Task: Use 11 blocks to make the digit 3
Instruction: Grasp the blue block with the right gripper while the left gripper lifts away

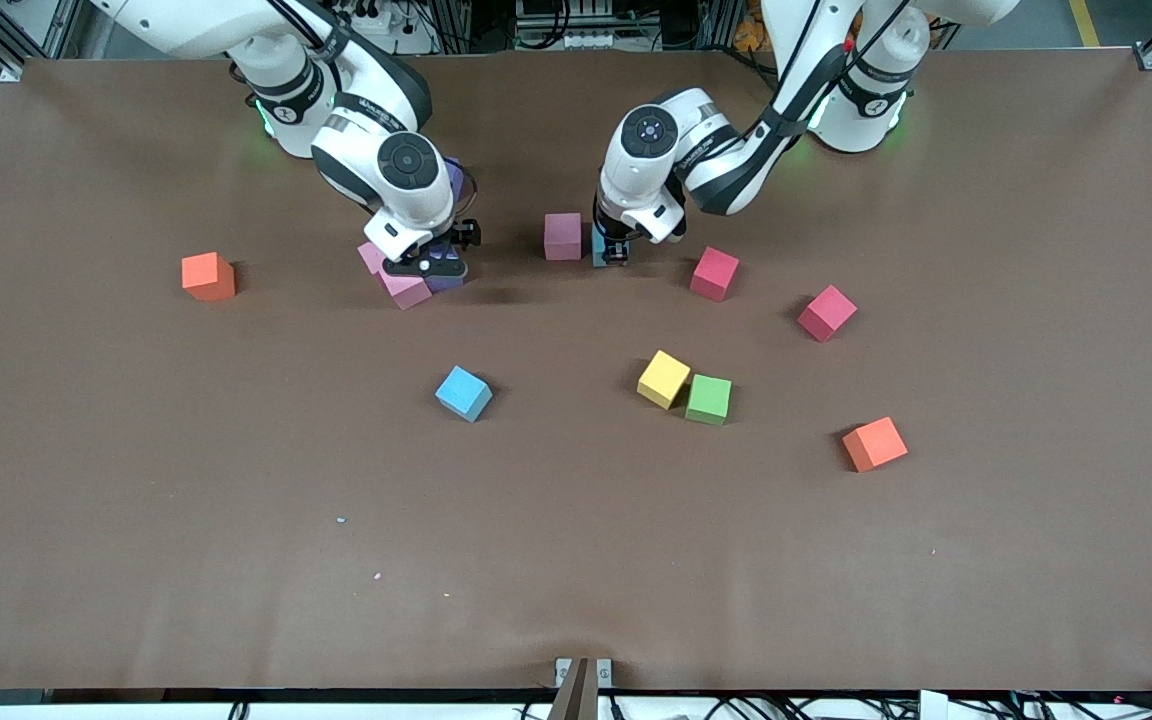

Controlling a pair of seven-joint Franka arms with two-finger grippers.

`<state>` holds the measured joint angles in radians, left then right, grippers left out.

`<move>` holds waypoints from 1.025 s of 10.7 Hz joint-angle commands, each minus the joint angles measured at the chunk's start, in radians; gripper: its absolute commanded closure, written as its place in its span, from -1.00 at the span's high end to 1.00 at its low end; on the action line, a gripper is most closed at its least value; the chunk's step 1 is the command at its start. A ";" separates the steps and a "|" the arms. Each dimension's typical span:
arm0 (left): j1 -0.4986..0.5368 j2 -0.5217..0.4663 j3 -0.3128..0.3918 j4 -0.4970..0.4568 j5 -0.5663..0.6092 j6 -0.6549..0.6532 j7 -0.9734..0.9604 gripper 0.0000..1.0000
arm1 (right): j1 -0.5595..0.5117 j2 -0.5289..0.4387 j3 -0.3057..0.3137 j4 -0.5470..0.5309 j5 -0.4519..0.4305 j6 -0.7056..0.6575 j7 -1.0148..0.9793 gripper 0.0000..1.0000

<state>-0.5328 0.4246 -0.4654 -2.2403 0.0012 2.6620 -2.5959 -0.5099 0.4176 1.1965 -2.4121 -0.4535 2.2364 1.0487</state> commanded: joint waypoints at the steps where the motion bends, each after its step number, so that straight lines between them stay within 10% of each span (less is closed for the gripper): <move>1: -0.022 0.020 -0.001 0.011 -0.004 0.025 -0.023 -1.00 | -0.038 0.000 0.028 -0.013 -0.002 0.023 -0.012 1.00; 11: -0.042 0.056 0.002 0.045 -0.003 0.027 -0.023 -1.00 | -0.027 0.055 -0.052 -0.035 -0.100 0.101 -0.024 1.00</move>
<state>-0.5614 0.4509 -0.4656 -2.2170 0.0012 2.6784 -2.5982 -0.5118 0.4478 1.1398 -2.4417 -0.5242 2.3063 1.0315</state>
